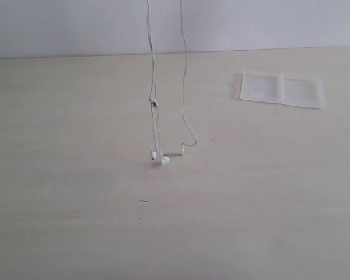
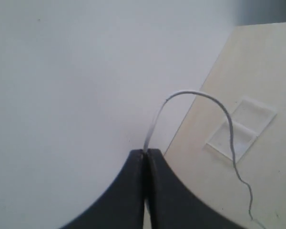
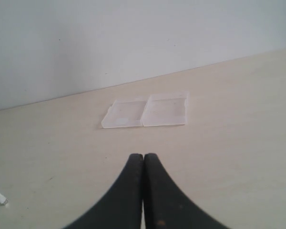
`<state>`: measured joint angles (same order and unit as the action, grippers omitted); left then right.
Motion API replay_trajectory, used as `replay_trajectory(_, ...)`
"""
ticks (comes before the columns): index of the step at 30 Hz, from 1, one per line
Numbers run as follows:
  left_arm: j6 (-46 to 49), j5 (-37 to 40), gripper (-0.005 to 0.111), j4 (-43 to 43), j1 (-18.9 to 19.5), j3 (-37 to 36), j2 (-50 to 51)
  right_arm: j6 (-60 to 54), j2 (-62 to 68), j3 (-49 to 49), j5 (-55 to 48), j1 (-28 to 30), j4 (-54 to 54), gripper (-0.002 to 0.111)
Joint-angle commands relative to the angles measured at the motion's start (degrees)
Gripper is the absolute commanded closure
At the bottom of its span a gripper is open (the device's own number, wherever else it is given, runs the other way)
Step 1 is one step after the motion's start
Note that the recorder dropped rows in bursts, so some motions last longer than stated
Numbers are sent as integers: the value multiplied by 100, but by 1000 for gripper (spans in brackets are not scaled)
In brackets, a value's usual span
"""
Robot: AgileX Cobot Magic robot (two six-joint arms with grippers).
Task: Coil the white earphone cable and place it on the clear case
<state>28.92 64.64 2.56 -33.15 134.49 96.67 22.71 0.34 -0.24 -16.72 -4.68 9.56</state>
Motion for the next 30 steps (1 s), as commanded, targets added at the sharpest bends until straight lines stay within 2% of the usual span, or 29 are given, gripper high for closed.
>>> replay_trajectory(1,-77,-134,107,-18,3,290,-59,-8,-34,24,38,-1,41,108)
replay_trajectory(5,-170,-161,107,-57,3,507,-59,-8,-34,24,38,-1,41,108)
replay_trajectory(14,79,282,107,-601,3,452,-34,-8,-34,24,38,-1,41,108)
replay_trajectory(30,-91,-93,107,-777,3,452,-46,-8,-34,24,38,-1,41,108)
